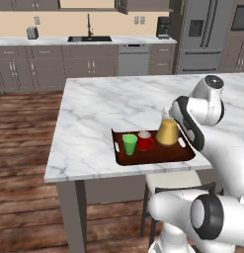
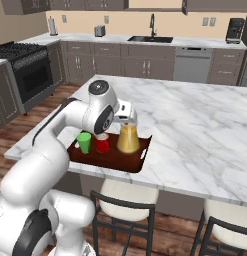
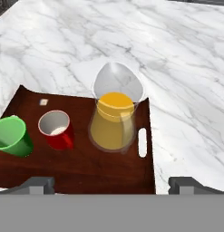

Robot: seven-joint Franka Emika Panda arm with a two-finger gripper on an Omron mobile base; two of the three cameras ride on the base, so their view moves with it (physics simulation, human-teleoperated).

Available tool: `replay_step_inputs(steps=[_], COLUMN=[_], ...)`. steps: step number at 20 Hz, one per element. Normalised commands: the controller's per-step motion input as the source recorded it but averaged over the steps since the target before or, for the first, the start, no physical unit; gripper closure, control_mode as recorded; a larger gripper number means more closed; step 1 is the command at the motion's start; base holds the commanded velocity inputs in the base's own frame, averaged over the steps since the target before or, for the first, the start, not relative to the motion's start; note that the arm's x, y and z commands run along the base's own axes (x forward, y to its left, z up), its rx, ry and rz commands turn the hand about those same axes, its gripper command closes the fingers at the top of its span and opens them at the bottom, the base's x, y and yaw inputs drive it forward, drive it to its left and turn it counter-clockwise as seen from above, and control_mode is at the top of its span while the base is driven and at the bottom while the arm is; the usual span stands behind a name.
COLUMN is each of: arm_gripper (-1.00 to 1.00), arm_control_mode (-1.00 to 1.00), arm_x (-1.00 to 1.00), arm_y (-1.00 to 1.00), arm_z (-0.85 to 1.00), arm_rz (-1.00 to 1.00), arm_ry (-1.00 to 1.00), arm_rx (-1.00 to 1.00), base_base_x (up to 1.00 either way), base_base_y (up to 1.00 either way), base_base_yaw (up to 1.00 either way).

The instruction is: There is a tray on the dining counter. Grab the cup, mug, and pitcher and place them on the tray. The pitcher may be placed next to the tray if it cannot fit the tray.

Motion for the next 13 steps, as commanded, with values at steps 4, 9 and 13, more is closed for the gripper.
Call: replay_step_inputs(steps=[4,9,13], arm_gripper=[-1.0,-1.0,-1.0], arm_control_mode=[-1.0,-1.0,-1.0], arm_x=[-0.56,-0.87,-0.99], arm_y=[0.01,0.26,0.27], arm_z=[0.63,0.29,0.15], arm_rz=[-0.01,-0.11,-0.15], arm_ry=[0.0,-0.01,0.0], arm_rx=[0.0,0.0,0.0], base_base_x=[0.0,0.0,0.0], base_base_y=[0.0,0.0,0.0], base_base_yaw=[0.0,0.0,0.0])
